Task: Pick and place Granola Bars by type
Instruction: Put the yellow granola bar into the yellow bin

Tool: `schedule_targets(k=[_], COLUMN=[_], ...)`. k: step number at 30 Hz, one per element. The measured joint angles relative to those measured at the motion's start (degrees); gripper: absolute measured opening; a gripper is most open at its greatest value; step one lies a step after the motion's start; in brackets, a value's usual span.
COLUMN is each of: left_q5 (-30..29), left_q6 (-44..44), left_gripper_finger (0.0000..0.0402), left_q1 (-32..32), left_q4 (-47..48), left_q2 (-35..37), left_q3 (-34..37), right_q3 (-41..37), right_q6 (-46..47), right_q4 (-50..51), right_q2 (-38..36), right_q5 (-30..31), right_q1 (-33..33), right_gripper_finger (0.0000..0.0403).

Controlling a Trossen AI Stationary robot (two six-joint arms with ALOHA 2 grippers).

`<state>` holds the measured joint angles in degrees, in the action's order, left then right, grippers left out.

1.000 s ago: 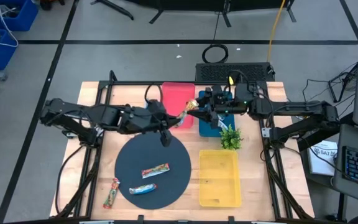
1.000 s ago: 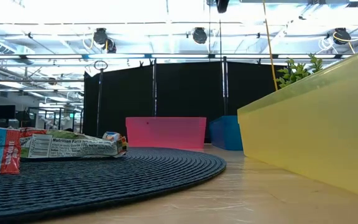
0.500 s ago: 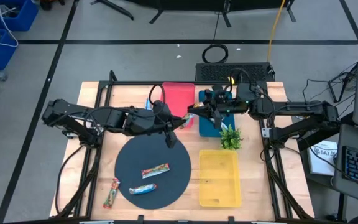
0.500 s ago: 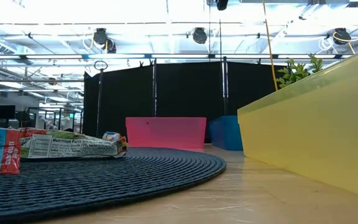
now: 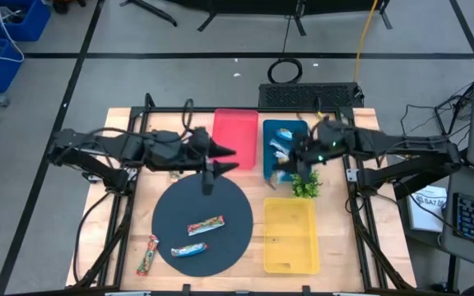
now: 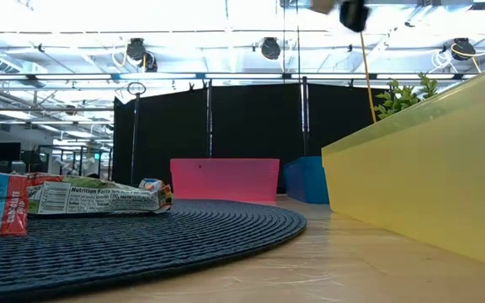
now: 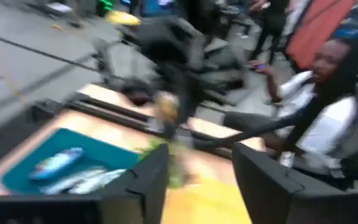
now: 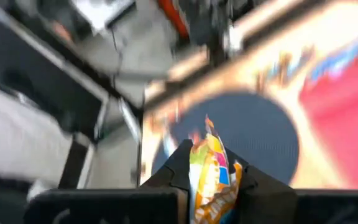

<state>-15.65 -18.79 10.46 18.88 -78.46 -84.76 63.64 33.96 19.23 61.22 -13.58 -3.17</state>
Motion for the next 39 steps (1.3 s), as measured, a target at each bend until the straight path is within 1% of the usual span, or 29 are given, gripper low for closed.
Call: schedule_targets(k=[3,5,7,12,15,17,20,22,25,26,30,34,36,39], left_q5=[-5.3,-6.7,-7.1,-7.7,-10.3,-12.5,-15.9,-17.0,-17.5,-17.6,-17.9,-17.5,-17.5,-17.5], left_q6=[1.1,1.2,0.3,-4.5,-8.0,-10.9,-16.3,-18.8,-19.0,-18.7,-15.8,-15.6,-15.6,-14.2], left_gripper_finger=[0.0212,0.0220,0.0223,0.0224,0.0225,0.0225,0.0225,0.0225,0.0225,0.0225,0.0225,0.0225,0.0225,0.0225], left_q1=[-0.6,-1.3,-2.1,-3.2,-3.7,-4.1,-4.6,-4.9,-5.4,-5.4,-5.4,-6.0,-6.1,-6.1], left_q4=[0.4,1.6,1.9,5.4,11.9,17.5,26.3,30.2,31.5,31.3,30.8,31.0,31.0,31.0], left_q2=[1.2,1.8,2.1,2.5,2.4,2.4,2.4,2.4,2.4,2.4,2.4,2.4,2.4,2.4], left_q3=[0.0,0.0,0.0,0.0,0.0,0.0,0.0,0.0,0.0,0.0,0.0,0.0,0.0,0.0], right_q3=[-1.2,-4.1,-8.5,-20.3,-25.8,-27.3,-27.4,-27.4,-27.3,-27.3,-24.8,-18.2,-14.9,-10.4], right_q6=[1.2,2.8,5.2,11.4,14.7,15.9,16.1,16.3,17.4,17.9,17.6,12.5,9.8,7.4], right_q4=[7.8,10.6,11.2,6.8,-0.1,-1.8,-1.9,-2.3,-2.9,-2.7,-0.6,7.9,10.6,14.0], right_q2=[0.4,1.0,1.1,1.1,1.8,2.4,3.6,4.3,5.3,5.3,4.9,4.9,4.9,4.8], right_q5=[0.1,0.1,0.2,4.7,5.0,5.2,4.4,1.3,-5.2,-6.2,-6.0,-2.3,-0.5,-0.2], right_q1=[4.6,7.4,10.0,15.2,16.6,17.3,18.1,18.3,18.9,19.3,19.6,17.2,15.8,14.1], right_gripper_finger=[0.0023,0.0023,0.0023,0.0022,0.0021,0.0021,0.0021,0.0021,0.0021,0.0021,0.0020,0.0020,0.0020,0.0019])
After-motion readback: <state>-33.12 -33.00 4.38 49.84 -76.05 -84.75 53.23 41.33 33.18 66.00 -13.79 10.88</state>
